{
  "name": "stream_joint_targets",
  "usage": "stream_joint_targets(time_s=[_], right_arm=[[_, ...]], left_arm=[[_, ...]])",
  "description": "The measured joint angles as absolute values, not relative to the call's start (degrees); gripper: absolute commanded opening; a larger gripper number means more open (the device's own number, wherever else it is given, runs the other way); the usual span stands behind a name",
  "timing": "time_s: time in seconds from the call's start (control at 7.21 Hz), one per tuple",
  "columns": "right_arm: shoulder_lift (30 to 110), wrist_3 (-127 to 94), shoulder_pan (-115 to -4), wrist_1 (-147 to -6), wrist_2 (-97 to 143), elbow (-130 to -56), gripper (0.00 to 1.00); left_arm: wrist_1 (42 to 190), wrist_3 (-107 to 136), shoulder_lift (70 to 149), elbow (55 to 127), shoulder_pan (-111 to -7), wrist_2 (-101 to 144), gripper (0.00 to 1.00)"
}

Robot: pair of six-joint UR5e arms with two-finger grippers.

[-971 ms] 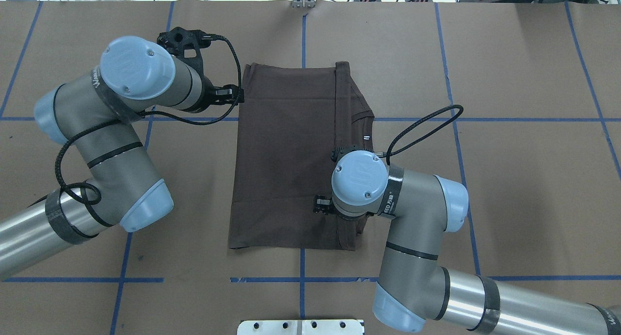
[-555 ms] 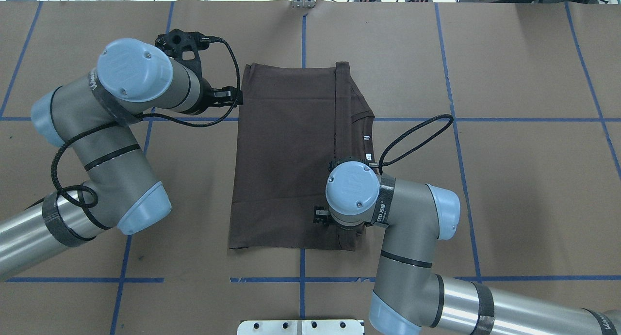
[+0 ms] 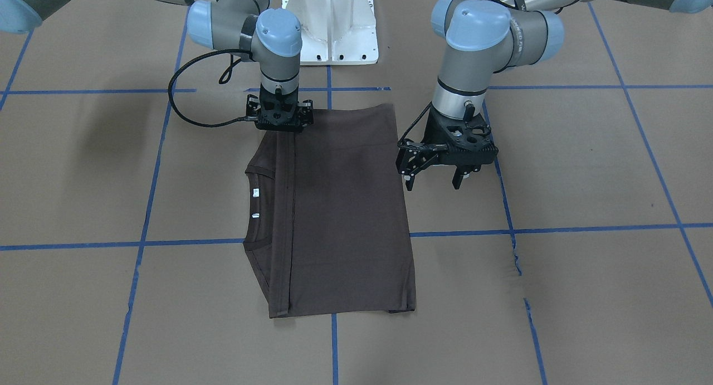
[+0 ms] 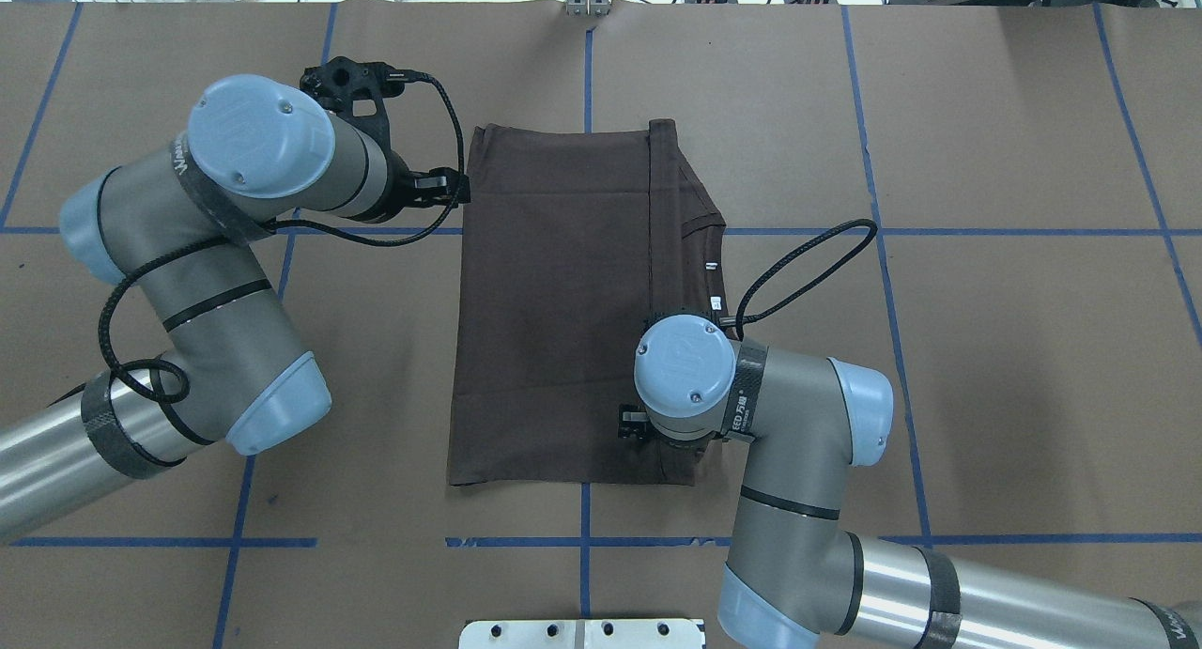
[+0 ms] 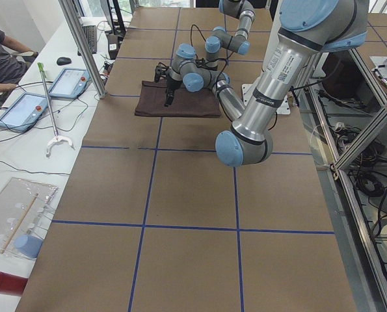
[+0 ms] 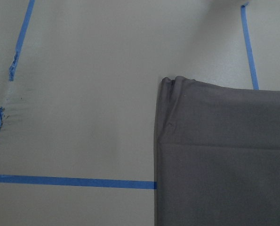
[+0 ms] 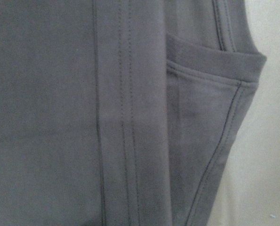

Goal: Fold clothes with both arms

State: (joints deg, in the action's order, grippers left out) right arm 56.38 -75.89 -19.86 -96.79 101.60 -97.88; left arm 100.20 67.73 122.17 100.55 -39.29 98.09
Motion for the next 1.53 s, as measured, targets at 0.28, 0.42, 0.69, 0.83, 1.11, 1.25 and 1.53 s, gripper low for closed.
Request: stream_joint_targets(time_s=[0.28,0.42,0.69,0.83,1.11,1.25,1.53], right_arm=[[56.46,-75.07,-20.09,-98.54,101.66,-98.87,1.0],[56.54,-74.84,-20.16,-99.23,101.77,-99.26,1.0],[56.69,-74.7,-20.21,-99.66,101.85,-99.32,1.0],[56.62,-74.66,-20.21,-99.66,101.85,-99.25,1.0],[56.24,-74.62,-20.17,-99.39,101.79,-99.07,1.0],[56.14,-74.6,-20.14,-99.29,101.8,-98.99,1.0],[56.18,-74.54,-20.1,-99.25,101.91,-98.87,1.0]], left_arm=[[100.19,67.74,122.17,100.5,-39.29,98.09,1.0],[100.2,67.72,122.17,100.47,-39.29,98.09,1.0],[100.19,67.79,122.17,100.38,-39.29,98.09,1.0],[100.21,67.78,122.17,100.26,-39.29,98.09,1.0],[100.27,67.77,122.17,100.14,-39.29,98.09,1.0],[100.28,67.76,122.17,100.16,-39.29,98.09,1.0],[100.26,67.82,122.17,100.38,-39.29,98.1,1.0]])
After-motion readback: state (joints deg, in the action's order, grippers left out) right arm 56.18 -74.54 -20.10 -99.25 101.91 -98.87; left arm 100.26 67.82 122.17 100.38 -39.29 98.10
